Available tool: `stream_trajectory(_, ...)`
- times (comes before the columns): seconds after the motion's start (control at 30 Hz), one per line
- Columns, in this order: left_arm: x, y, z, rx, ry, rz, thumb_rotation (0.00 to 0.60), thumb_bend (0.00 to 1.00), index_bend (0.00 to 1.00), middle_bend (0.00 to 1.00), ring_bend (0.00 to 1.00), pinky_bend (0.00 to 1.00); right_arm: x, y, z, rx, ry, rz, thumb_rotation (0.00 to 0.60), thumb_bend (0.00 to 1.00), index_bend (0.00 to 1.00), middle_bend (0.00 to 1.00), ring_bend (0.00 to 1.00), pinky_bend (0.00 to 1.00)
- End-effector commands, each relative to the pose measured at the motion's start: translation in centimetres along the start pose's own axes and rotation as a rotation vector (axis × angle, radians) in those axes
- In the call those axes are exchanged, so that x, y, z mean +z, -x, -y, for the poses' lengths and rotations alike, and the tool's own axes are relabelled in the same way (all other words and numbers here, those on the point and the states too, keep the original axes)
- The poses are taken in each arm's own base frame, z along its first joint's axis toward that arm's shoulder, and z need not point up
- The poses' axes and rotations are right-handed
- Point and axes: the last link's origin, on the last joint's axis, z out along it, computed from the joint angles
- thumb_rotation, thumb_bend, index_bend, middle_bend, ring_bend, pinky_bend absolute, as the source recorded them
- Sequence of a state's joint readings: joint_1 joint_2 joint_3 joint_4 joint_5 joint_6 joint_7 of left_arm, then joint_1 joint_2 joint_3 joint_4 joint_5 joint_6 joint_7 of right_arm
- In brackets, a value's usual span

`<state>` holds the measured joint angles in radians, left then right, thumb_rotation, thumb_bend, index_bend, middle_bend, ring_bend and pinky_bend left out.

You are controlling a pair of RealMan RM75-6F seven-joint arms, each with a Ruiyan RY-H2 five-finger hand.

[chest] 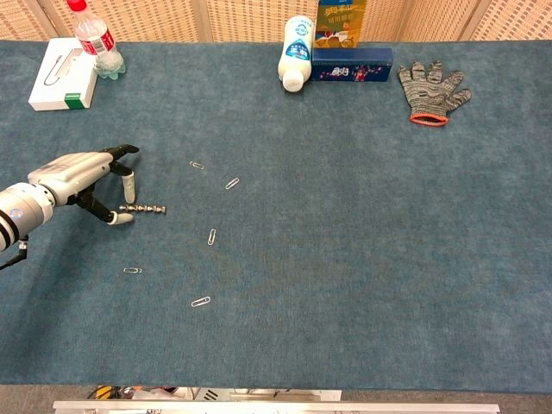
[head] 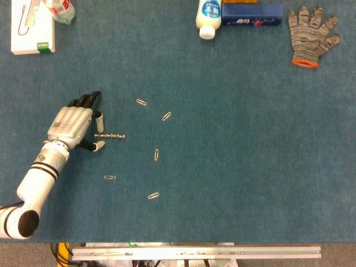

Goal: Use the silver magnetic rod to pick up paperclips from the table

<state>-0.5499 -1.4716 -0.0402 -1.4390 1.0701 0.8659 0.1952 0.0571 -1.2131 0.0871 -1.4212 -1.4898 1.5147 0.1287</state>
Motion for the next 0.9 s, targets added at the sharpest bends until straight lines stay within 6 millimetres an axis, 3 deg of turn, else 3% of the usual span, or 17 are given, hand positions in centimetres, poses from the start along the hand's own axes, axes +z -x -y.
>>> stream_trajectory(0.03, 0.07, 0.11, 0.07, -0.006, -0.002, -0.002, 0.6, 0.22, 0.52, 0.0, 0.0, 0.11, 0.01, 0.03, 0.01, 0.0, 0.0, 0.001, 0.6, 0.0, 0.21, 0.2, 0.19, 0.35)
stream_trajectory(0.9, 0.24, 0.69, 0.39, 0.003, -0.011, 0.009, 0.6, 0.3, 0.54, 0.0, 0.0, 0.11, -0.02, 0.2, -0.04, 0.005, 0.003, 0.003, 0.6, 0.0, 0.21, 0.2, 0.19, 0.35)
